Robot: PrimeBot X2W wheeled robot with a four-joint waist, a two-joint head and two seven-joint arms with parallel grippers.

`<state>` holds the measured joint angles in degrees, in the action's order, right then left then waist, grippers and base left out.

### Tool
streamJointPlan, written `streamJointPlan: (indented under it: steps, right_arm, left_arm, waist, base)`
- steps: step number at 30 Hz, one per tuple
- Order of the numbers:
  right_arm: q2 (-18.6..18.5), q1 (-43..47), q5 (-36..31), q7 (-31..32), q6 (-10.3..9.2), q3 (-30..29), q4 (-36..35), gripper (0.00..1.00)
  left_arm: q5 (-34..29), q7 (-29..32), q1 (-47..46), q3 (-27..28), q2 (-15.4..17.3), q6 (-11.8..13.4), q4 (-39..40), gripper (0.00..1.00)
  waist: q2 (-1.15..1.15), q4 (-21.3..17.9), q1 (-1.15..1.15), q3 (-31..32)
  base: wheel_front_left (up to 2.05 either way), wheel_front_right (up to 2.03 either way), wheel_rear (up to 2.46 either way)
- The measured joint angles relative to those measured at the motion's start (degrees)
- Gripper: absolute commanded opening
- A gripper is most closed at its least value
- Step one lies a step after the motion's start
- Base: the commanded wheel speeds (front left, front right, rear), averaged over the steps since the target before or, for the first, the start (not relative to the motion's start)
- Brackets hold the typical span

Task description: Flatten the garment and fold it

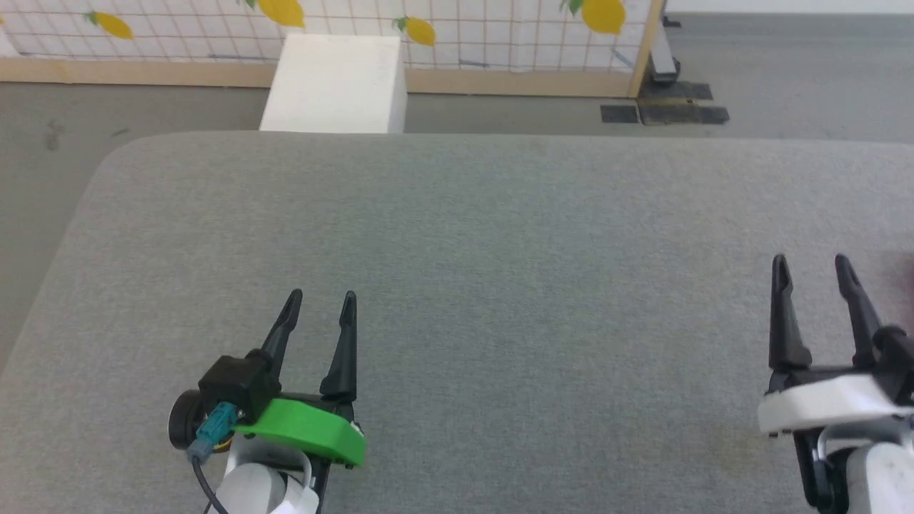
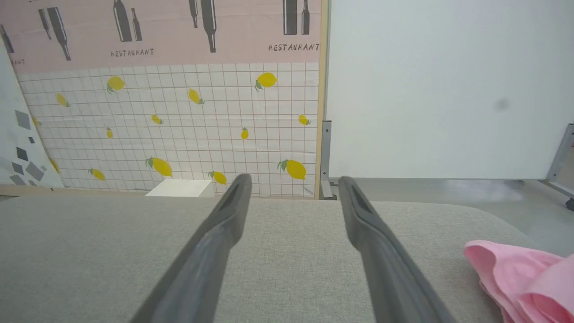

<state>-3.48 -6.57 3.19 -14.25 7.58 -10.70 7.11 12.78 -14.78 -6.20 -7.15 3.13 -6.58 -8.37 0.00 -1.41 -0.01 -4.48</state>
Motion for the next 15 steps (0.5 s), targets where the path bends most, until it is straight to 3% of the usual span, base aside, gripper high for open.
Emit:
streamJointPlan:
  steps: [15]
  right_arm:
    - [0.46,10.28,1.74,-0.42,0.00,2.59,-4.87,1.00]
  left_arm:
    - [1.05,0.00,3.85,0.71,-0.07,0.60,-0.36,1.00]
  waist:
    - [0.00,2.03,0.00,4.47]
  base:
    - [0.00,0.00,0.00]
